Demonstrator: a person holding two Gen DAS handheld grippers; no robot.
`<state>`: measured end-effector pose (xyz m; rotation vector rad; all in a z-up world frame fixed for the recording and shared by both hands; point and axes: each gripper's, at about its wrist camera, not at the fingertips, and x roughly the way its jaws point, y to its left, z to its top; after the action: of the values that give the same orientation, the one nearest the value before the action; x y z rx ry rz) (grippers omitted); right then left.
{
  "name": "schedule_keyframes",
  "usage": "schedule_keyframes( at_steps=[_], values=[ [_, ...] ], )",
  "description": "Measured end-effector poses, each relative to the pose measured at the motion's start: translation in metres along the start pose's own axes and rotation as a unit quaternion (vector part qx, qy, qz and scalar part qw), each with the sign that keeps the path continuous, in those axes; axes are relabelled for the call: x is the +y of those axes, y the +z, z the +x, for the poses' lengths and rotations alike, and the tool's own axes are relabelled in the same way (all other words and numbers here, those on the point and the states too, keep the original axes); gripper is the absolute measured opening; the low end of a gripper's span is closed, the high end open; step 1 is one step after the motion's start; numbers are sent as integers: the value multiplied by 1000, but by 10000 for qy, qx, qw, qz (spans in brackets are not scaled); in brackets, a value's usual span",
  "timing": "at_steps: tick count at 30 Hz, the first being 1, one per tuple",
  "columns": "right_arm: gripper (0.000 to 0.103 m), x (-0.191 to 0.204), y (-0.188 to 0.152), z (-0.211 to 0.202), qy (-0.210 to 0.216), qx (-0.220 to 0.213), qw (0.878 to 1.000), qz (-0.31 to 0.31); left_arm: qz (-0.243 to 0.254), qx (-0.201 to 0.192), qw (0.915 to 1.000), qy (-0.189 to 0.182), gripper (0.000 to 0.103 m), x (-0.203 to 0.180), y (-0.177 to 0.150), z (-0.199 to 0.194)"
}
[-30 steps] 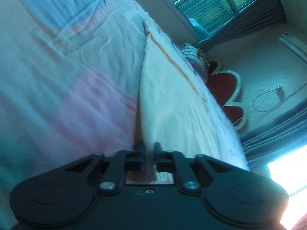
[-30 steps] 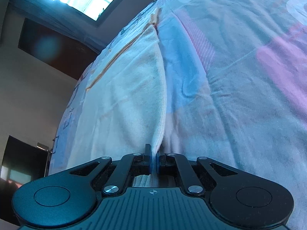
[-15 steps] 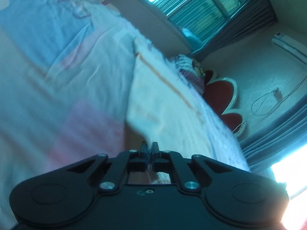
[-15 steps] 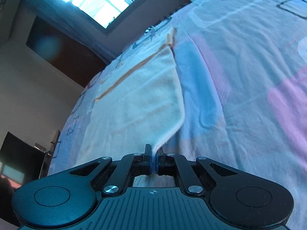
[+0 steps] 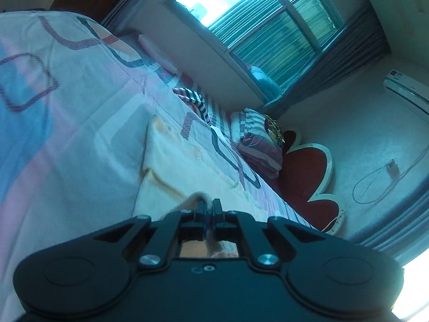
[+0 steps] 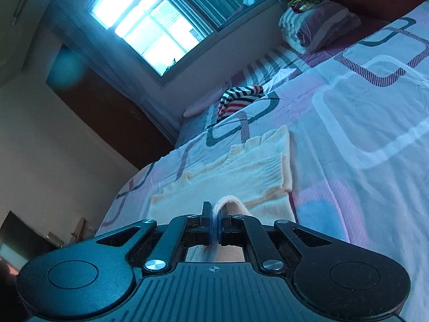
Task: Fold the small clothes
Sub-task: 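Fold the held hem over toward the collar and open both tools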
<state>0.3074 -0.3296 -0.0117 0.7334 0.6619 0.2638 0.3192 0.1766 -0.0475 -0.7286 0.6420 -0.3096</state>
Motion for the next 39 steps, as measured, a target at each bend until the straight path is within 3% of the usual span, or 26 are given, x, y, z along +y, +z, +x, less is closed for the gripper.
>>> schedule_keyframes(
  at_steps=[11,15,16,17,19,20,23,25,26,30,34,37,39],
  values=[
    [3,-69,58,129,-150,509,9955,789,-52,435,9976,544,2,27,59,134],
    [3,-85,67,150,2,544,9944,908,-9,508,9984,249,4,36,66,158],
    [4,-87,69,154,-30,561,9946,871,-62,412,9990,140,15,39,68,160],
    [9,-88,71,156,-107,567,9946,857,-140,308,9994,34,30,41,69,160],
    [75,-86,73,148,-88,242,9968,757,-124,87,9999,26,51,42,72,154],
    [83,-85,74,142,-37,60,9979,637,-29,-20,10000,61,57,41,72,150],
    [83,-81,79,139,44,144,9992,382,388,222,9989,127,53,39,75,151],
    [67,-74,79,142,-76,305,9995,-14,856,413,9951,258,51,33,75,155],
    [64,-71,78,145,-122,392,9990,-176,1091,478,9923,337,51,29,75,156],
    [63,-65,72,158,-305,564,9962,-596,1579,768,9827,598,50,21,72,169],
    [60,-61,70,182,-450,782,9918,-910,1857,972,9751,728,39,15,75,184],
    [46,-57,67,202,-716,1043,9836,-1285,2056,1124,9690,782,25,13,74,194],
    [42,-51,63,208,-812,1086,9784,-1560,2244,1200,9638,801,21,11,71,200]
  ],
)
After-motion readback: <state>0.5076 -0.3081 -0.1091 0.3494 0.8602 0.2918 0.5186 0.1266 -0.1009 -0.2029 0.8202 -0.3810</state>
